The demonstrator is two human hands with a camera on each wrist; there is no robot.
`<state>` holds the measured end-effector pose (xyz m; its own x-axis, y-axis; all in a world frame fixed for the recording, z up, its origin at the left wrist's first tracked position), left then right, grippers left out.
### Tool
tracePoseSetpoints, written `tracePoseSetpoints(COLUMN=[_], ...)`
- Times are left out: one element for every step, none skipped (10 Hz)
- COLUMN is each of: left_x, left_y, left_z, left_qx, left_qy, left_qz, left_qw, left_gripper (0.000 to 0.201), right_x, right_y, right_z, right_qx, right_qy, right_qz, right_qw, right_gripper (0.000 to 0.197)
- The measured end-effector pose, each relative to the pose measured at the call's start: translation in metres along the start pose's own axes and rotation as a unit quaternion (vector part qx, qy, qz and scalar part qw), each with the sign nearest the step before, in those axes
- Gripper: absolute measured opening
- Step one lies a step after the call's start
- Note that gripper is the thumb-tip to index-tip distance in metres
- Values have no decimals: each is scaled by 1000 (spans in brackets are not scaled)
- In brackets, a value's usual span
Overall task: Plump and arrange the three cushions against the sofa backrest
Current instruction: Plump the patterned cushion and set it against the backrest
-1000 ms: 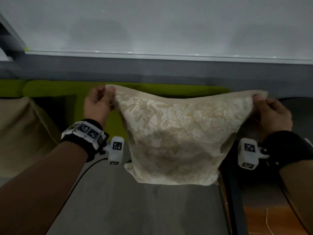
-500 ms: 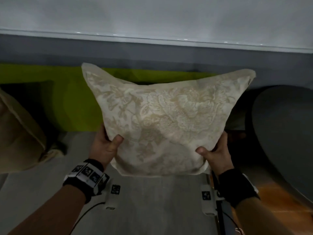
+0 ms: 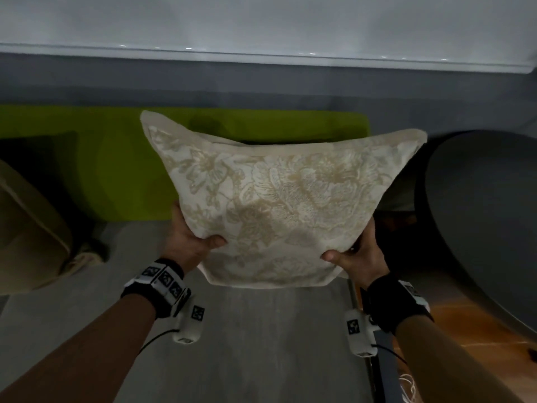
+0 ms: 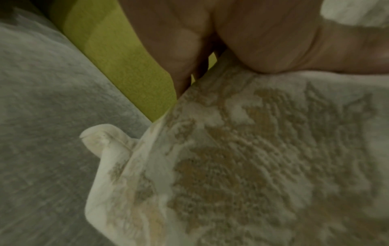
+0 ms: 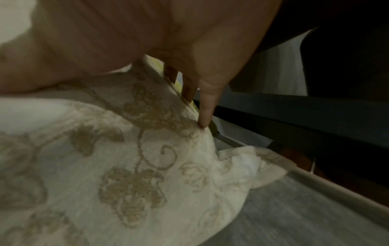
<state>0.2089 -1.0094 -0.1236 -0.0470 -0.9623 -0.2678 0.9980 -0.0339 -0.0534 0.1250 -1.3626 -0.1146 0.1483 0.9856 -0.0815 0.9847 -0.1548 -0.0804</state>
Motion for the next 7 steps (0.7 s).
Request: tracePoseSetpoints(left_x=[-5,-11,-9,-14,-40,-102,-189], left_y=[9,6,5,0,-14,-29,-66], left_z=[-4,-6,-13,-7,10,-3,-29], left_qx=[29,26,9,-24,-82,-127,-152], left_qy=[29,8,-10,-3,18,92,174], left_qz=[2,-12,-49,-99,-96,-82,-74], left_qw=[999,1000,999,995,992,984,970], left_gripper=[120,115,112,128,130,99,49], right_x=[4,4,10,12,2,-2,12], right_y=[-6,-8,-7,-7,-23,-60,-118], right_z=[-8,-9,-5,-18,-34,-43,-47], right_qx=[-13,-37,-26,9,48,131,125], right_qy=[-11,-22,-54,-73,-125,-211,-277], right_qz=[30,53,33,29,41,84,77], right_qw=[999,998,998,997,990,965,950], right_gripper=[123,122,118,112,110,112,110])
Point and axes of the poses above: each hand's wrist, its own y-axis towards the middle knuckle, its own x-axis out of the palm, z = x × y, the point moved 3 cm from there along y, towards the middle knuckle, and after that the axes turned 5 degrees about y, right-handed, at the moved point
